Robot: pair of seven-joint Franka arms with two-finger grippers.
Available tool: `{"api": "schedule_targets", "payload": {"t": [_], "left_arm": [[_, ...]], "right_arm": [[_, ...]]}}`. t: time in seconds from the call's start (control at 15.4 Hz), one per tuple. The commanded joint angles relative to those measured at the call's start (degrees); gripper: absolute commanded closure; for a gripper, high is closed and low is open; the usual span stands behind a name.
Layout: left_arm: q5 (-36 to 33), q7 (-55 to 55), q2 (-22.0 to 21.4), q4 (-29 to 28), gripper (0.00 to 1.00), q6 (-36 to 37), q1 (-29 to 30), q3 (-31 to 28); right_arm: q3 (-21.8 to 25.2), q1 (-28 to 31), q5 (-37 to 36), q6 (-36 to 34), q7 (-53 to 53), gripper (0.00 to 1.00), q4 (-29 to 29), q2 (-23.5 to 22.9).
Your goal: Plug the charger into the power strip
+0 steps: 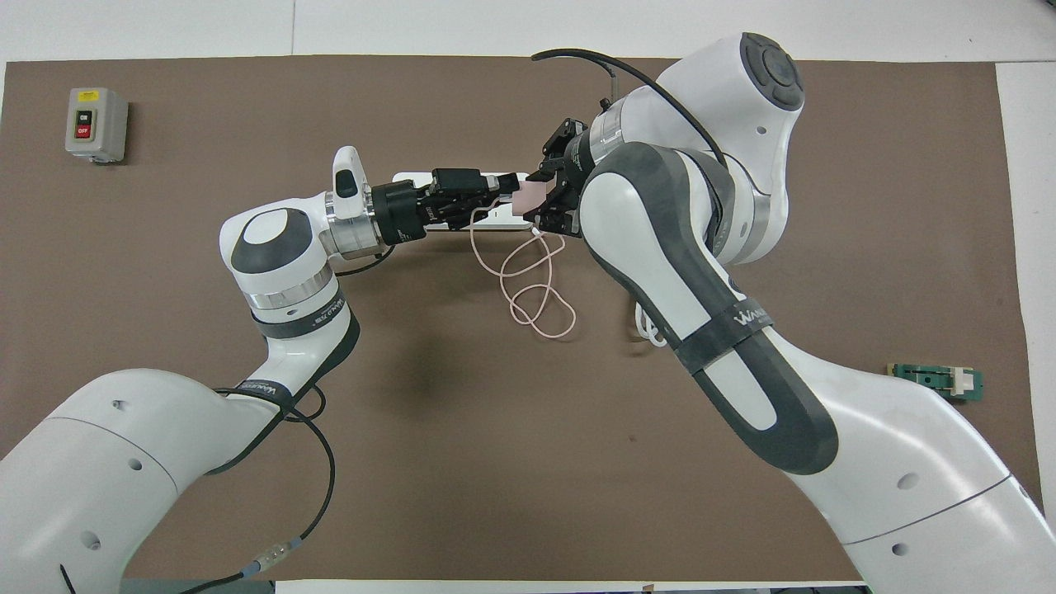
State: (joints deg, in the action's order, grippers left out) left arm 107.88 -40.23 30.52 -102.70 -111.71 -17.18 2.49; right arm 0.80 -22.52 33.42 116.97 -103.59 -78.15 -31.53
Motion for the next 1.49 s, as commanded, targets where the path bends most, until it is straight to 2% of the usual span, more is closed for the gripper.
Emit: {"api": "schedule_targets", "payload": {"t": [0.0, 0.26, 0.32, 0.39, 0.45, 0.52, 0.58, 0.65, 0.71, 0.97, 1.04, 1.23, 1.43], "left_arm": [[0.8, -1.4, -0.5, -0.6, 1.00, 0.2, -1.0, -0.4], [0.8, -1.3, -0.9, -0.9, 1.00, 0.1, -1.0, -0.5], [0.8, -1.3, -0.9, -0.9, 1.00, 0.1, -1.0, -0.5], [0.8, -1.3, -0.9, -0.9, 1.00, 0.1, -1.0, -0.5], [0.8, -1.3, -0.9, -0.9, 1.00, 0.2, -1.0, -0.5], [0.7, -1.3, -0.9, -0.9, 1.00, 0.3, -1.0, -0.6], [0.1, -1.4, -1.2, -0.9, 1.00, 0.3, -1.1, -0.6], [-2.1, -0.8, -2.1, -0.9, 1.00, -0.2, -1.1, -0.6], [-3.5, 0.1, -3.7, -0.9, 1.00, -1.4, -1.5, -0.6], [-3.7, 4.5, -6.0, -0.8, 1.00, -8.4, -5.5, -0.6], [-6.2, 4.4, -7.4, -0.8, 1.00, -9.3, -6.2, -0.7], [-26.3, 4.4, -9.2, -0.1, 1.00, -12.7, -6.6, -0.6], [-38.8, 1.7, -9.9, 0.6, 1.00, -13.3, -7.4, -0.7]], "right_arm": [[-0.2, 0.6, -0.5, -0.1, 1.2, 1.00, 0.5, -0.3], [-0.2, 0.7, -0.5, -0.3, 1.1, 0.99, 0.5, -0.2], [-0.2, 0.7, -0.5, -0.3, 1.1, 0.83, 0.5, -0.2], [-0.2, 0.7, -0.5, -0.4, 1.0, 0.82, 0.5, -0.2], [-0.2, 0.7, -0.4, -0.5, 0.9, 0.76, 0.5, -0.2], [-0.1, 0.7, -0.5, -0.5, 1.0, 0.62, 0.5, -0.1], [-0.2, 0.7, -0.5, -0.5, 1.0, 0.40, 0.5, -0.1], [-0.2, 0.7, -0.5, -0.5, 1.1, 0.11, 0.5, -0.1], [-0.2, 0.8, -0.6, -0.5, 1.1, 0.00, 0.5, -0.1], [-0.2, 0.8, -0.7, -0.5, 1.3, 0.00, 0.5, -0.1], [-0.1, 0.8, -0.7, -0.5, 1.5, 0.00, 0.5, -0.1], [-0.1, 0.8, -0.7, -0.4, 2.0, 0.00, 0.4, -0.1], [0.0, 0.8, -0.7, -0.1, 2.1, 0.00, -0.1, 0.0]]}}
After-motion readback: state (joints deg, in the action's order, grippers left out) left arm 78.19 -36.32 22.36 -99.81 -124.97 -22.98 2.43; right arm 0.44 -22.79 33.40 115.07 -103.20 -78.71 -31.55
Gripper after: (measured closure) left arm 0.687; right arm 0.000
